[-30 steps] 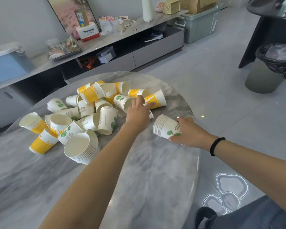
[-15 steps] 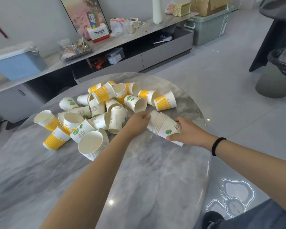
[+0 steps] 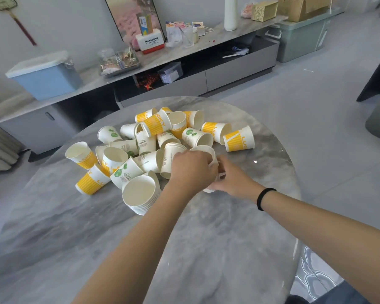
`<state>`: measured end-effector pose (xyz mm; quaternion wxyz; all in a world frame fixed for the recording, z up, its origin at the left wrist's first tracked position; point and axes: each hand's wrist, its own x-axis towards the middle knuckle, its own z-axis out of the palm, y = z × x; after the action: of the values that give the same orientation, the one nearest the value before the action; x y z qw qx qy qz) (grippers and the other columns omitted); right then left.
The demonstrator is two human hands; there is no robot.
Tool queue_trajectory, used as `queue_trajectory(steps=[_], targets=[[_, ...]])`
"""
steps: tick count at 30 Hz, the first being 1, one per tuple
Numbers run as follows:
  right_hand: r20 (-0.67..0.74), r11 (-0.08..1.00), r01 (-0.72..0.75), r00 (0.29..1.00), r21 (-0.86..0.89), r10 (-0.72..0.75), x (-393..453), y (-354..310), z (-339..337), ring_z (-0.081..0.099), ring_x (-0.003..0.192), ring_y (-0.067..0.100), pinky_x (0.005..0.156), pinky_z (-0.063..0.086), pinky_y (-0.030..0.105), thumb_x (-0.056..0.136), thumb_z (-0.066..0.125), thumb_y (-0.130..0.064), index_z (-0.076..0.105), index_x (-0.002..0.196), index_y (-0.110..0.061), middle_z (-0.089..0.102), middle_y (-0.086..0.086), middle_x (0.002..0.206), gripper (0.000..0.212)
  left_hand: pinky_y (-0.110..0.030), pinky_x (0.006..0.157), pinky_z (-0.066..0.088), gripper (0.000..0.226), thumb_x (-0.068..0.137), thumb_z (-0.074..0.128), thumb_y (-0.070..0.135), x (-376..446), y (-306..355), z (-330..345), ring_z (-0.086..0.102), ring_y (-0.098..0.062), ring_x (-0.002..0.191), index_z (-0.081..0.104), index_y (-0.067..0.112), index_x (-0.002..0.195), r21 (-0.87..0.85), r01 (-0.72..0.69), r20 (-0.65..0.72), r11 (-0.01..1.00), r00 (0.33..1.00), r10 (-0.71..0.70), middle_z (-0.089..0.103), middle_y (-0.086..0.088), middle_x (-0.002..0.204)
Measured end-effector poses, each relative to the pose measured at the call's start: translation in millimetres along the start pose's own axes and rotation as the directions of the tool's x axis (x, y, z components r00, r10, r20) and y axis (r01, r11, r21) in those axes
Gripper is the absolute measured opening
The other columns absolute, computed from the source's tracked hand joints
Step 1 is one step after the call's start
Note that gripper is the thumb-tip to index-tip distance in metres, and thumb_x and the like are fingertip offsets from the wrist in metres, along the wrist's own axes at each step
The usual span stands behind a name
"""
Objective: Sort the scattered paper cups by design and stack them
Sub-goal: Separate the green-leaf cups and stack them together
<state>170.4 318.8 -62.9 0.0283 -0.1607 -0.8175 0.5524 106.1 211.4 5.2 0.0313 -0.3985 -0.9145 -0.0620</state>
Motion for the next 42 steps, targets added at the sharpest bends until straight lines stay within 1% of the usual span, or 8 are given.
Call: queue_trajectory(steps=[4,8,13,18,25,31,36,42], targets=[[0.125,0.997,-0.005,0.992,-0.076,0.015,9.3,7.9,6.5,0.066,0.099,0.016,0.094,0.052,0.038,0.067,0.08,-0.026,0.049,0.105,-0.03,0.068,-0.004,0.104,0.049,-0.03,0.071,0.034,0.044,0.096,0.038,0.044,0.5,-3.2,-5.0,0.061,-0.026,0.095,0.067,0.012,0.097,0.046,0.042,0.26,0.998,0.964,-0.053,0.061,-0.006,0.09],[0.269,0.979,-0.012,0.961,-0.205,0.068,26.0,1.5,-14.5,0.062,0.103,0.018,0.098,0.049,0.037,0.072,0.073,-0.006,0.05,0.116,-0.029,0.062,0.003,0.115,0.055,-0.03,0.07,0.038,0.05,0.098,0.033,0.045,17.6,-12.3,-18.6,0.062,-0.029,0.095,0.065,0.006,0.098,-0.022,0.109,0.243,0.994,0.965,-0.101,0.066,-0.012,0.096],[-0.006,0.978,0.007,1.0,-0.207,-0.008,53.1,-13.8,-34.7,0.055,0.086,0.012,0.067,0.043,0.007,0.084,0.053,0.003,0.059,0.119,-0.011,0.058,0.003,0.097,0.038,-0.033,0.074,0.044,0.023,0.091,0.046,0.017,58.7,-47.2,-26.1,0.06,-0.03,0.102,0.059,0.008,0.108,0.042,0.183,0.189,0.982,0.964,-0.188,0.062,-0.009,0.106],[-0.101,0.989,0.003,0.995,-0.147,-0.018,83.8,-28.1,-33.7,0.054,0.078,0.013,0.07,0.04,0.016,0.085,0.06,-0.013,0.064,0.113,-0.019,0.059,0.001,0.086,0.029,-0.038,0.098,0.048,0.037,0.089,0.047,0.005,92.8,-78.9,-15.9,0.054,-0.028,0.118,0.057,0.009,0.125,0.126,0.092,0.374,0.988,0.918,-0.133,0.056,-0.01,0.129],[-0.054,0.995,-0.103,0.993,0.001,0.103,117.3,-36.5,-11.3,0.06,0.07,0.019,0.067,0.053,0.027,0.093,0.051,-0.021,0.061,0.119,-0.019,0.061,0.001,0.077,0.028,-0.032,0.093,0.045,0.04,0.092,0.055,0.025,108.0,-87.7,8.6,0.055,-0.026,0.119,0.055,0.014,0.13,0.186,-0.049,0.517,0.981,0.854,-0.056,0.06,-0.006,0.129],[-0.238,0.997,-0.051,0.969,0.055,0.062,118.7,-35.8,-10.9,0.054,0.067,0.009,0.079,0.047,0.031,0.085,0.063,-0.018,0.073,0.101,-0.009,0.061,-0.01,0.069,0.021,-0.036,0.095,0.044,0.039,0.088,0.063,0.028,98.0,-94.6,-21.3,0.053,-0.028,0.119,0.06,0.012,0.124,0.059,0.048,0.404,0.997,0.912,-0.068,0.06,-0.008,0.127],[-0.418,0.991,0.088,0.9,-0.101,-0.122,86.8,-66.5,-23.7,0.057,0.078,0.012,0.062,0.039,0.001,0.081,0.066,-0.014,0.075,0.095,-0.012,0.067,0.0,0.082,0.016,-0.037,0.082,0.05,0.022,0.09,0.06,0.026,56.1,-83.8,-71.4,0.061,-0.027,0.099,0.067,0.013,0.106,-0.141,0.158,0.119,0.977,0.983,-0.142,0.069,-0.008,0.106],[-0.584,0.917,0.299,0.707,-0.266,-0.4,39.0,-117.5,-53.6,0.052,0.072,0.02,0.067,0.037,0.018,0.087,0.053,-0.006,0.06,0.121,-0.019,0.058,0.007,0.078,0.037,-0.028,0.08,0.045,0.022,0.091,0.059,0.027,-3.6,-54.4,-87.7,0.059,-0.02,0.098,0.071,0.015,0.105,-0.35,0.042,-0.023,0.936,0.998,-0.053,0.069,-0.001,0.108]])
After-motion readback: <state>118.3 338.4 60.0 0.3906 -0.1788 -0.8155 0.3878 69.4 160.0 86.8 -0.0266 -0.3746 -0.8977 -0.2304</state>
